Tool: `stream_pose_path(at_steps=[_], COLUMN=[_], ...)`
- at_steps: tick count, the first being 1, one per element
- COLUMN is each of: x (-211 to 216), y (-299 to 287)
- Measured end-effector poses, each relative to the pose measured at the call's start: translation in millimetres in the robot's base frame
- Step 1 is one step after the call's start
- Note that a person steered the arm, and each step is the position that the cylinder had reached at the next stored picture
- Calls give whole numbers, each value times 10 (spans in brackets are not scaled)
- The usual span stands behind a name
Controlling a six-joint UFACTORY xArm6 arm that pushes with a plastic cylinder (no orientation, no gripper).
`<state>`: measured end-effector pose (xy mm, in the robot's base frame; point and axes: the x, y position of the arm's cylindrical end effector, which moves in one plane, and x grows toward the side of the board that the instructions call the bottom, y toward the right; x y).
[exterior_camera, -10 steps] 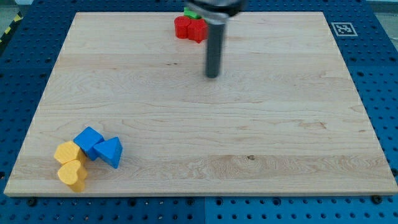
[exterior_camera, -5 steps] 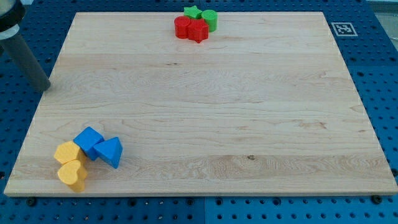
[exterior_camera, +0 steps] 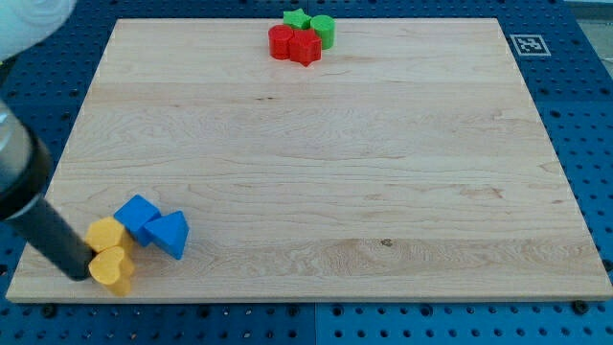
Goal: Move the yellow hexagon and blue cube towards the center
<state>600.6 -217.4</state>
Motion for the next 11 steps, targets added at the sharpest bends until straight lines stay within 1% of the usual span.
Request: stream_pose_path(at_steps=[2, 5, 6, 7, 8, 9, 11], x=[-228, -718, -949, -1102, -1133, -1175, -1423], y=[348, 282, 285, 360, 633, 1072, 1789])
